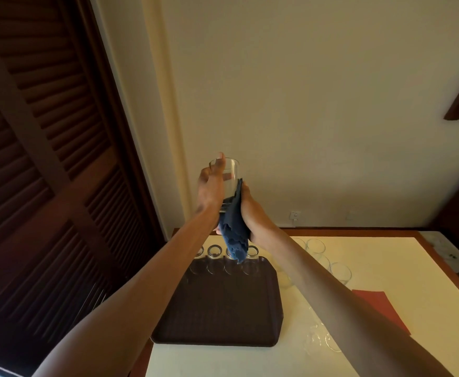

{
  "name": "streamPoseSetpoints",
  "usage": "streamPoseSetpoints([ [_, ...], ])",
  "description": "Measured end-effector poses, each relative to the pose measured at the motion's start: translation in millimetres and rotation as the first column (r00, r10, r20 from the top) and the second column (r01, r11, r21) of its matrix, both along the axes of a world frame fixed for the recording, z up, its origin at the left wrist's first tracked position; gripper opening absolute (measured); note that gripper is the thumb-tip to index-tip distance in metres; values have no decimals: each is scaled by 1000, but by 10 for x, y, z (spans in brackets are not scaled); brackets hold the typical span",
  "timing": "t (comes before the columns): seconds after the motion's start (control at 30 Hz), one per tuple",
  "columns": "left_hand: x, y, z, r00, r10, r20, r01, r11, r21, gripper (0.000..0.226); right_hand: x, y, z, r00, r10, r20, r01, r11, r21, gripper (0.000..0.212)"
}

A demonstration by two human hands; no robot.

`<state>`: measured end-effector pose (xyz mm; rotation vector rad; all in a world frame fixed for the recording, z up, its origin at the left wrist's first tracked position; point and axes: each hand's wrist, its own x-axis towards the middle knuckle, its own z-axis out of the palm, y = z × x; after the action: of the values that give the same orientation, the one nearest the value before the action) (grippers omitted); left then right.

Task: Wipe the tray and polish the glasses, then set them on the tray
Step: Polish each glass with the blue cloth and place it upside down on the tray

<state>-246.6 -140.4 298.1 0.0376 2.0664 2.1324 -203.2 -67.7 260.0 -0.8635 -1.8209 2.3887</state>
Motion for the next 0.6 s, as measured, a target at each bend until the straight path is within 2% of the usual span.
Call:
streamPoseSetpoints([
  [0.13,4,-2,16,999,46,-26,-43,995,85,42,19,-35,14,999,19,29,-16,993,-115,78],
  [0.33,-38,-60,18,994,23,-105,-11,993,115,63,118,97,21,998,35,-44,-45,966,-254,78],
  [0.4,-71,-125,-13,988,-29,-149,40,997,69,77,106,104,25,995,7,-103,-41,945,-324,85],
  [0.5,-141,-233,-19,968,-152,-200,143,988,-62,85,45,108,53,989,-73,-125,16,913,-408,84],
  [0.57,-181,-278,-3,952,-221,-214,190,969,-156,77,16,143,40,985,-130,-114,81,929,-362,76],
  [0.6,-189,-293,8,944,-249,-217,205,957,-205,66,12,152,31,981,-149,-123,101,940,-327,70],
])
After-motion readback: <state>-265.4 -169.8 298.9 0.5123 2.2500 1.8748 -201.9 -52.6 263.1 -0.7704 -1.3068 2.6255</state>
